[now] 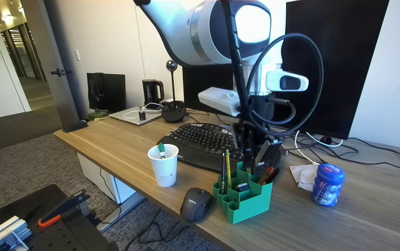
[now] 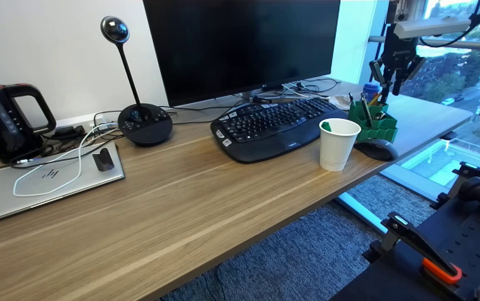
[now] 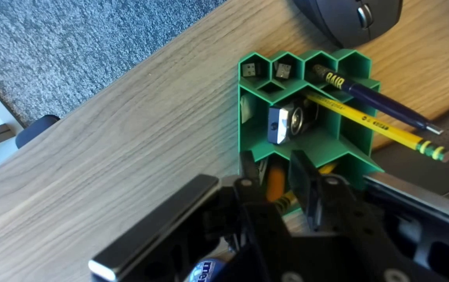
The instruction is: Put one pencil in the white cup
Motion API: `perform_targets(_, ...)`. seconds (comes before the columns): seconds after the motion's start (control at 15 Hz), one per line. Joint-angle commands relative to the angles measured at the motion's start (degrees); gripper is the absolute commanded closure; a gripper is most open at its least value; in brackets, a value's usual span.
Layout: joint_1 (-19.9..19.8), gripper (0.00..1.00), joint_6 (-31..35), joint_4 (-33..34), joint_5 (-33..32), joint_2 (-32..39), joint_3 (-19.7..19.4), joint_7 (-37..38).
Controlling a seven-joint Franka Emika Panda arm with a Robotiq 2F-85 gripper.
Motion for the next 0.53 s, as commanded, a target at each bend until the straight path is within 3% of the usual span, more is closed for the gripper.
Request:
perform_targets(0.0, -0.13, 1.0, -0.54, 2.01, 0.27, 1.26, -0.07, 0.34)
perform_targets(0.47, -0.29, 1.0, -0.6, 2.26, 0.5, 1.31, 0.05, 0.04)
